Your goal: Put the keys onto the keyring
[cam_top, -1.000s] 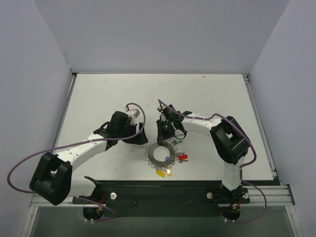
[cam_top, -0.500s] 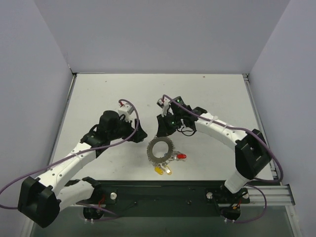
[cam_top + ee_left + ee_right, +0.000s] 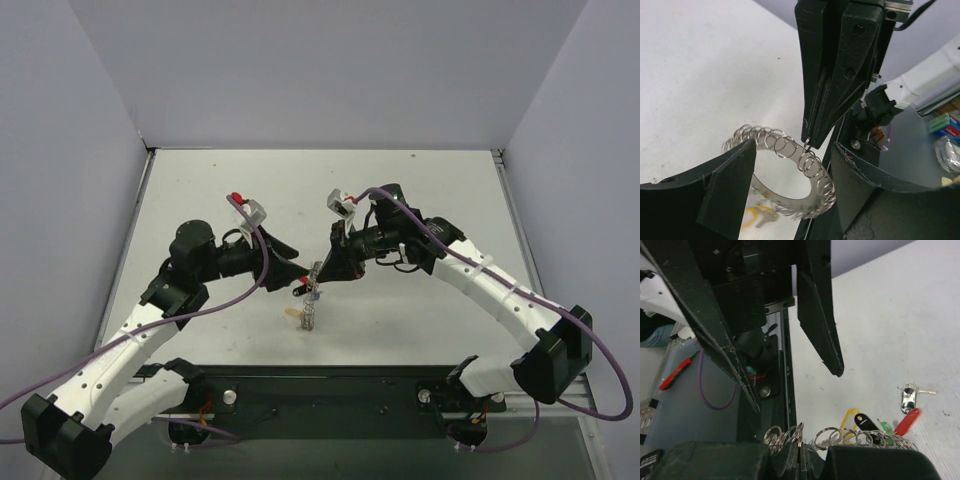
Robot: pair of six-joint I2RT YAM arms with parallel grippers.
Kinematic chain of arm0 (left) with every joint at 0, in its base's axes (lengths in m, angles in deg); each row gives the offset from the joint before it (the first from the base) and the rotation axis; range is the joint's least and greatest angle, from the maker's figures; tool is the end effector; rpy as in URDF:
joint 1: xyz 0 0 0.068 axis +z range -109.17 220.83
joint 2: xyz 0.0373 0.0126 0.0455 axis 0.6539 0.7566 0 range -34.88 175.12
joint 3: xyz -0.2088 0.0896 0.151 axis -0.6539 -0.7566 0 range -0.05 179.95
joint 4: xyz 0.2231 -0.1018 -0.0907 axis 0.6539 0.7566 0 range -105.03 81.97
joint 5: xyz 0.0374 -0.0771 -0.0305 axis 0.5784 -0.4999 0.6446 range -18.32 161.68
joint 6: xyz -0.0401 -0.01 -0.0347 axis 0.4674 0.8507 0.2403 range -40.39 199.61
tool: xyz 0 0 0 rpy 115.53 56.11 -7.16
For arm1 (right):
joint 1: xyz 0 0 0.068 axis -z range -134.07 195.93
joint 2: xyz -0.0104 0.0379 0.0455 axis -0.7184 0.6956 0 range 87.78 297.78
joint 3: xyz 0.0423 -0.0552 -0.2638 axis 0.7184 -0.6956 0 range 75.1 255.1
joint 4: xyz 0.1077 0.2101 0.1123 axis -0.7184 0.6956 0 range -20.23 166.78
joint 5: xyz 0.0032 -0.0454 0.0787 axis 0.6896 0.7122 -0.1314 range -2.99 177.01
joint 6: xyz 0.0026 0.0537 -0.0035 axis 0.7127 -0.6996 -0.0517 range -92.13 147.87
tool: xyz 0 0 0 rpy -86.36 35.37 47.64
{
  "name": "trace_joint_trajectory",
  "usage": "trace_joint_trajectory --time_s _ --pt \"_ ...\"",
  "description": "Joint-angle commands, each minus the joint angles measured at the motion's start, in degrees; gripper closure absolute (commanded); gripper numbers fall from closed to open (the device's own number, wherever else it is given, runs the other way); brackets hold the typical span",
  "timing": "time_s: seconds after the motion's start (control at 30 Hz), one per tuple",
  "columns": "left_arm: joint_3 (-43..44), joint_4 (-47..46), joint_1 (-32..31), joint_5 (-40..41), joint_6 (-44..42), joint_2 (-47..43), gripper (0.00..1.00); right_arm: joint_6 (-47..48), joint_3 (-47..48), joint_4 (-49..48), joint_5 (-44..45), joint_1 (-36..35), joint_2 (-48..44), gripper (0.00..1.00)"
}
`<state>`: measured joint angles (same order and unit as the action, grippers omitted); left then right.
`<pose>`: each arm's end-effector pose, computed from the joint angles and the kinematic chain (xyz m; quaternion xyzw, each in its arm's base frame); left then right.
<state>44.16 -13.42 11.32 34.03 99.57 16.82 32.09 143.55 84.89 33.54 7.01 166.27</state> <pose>0.1704 -0.1213 0.3320 0.2686 0.7003 -0.4800 0.4550 0.2195 0.2139 0.3481 -0.5014 0.6124 0.5052 0.3439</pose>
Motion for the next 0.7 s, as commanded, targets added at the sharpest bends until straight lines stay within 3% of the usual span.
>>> trace_joint_trajectory --time_s 0.0,0.3,0.4,0.53,0.67 --pt "4.0 -7.3 -0.1 -10.7 0.4 0.0 0.32 1.5 3.2 -0.8 -10.9 0.4 -4.3 1.00" --pt "4.0 -14.5 -0.6 -15.7 4.1 0.9 0.47 -1.2 1.3 -5.7 -13.6 0.4 -9.1 1.00" --pt "3.7 -17.2 -1.2 -16.3 5.7 0.9 0.52 -6.1 -2.0 -12.2 -12.8 0.6 -11.3 1.00" --pt "3.8 -18.6 -2.2 -15.1 6.4 1.3 0.53 -16.3 -8.7 -30.8 -9.9 1.1 -16.1 1.00" --pt "3.9 -20.0 -3.3 -14.5 6.5 1.4 0.54 -22.8 -12.7 -41.3 -8.1 1.4 -18.0 1.00"
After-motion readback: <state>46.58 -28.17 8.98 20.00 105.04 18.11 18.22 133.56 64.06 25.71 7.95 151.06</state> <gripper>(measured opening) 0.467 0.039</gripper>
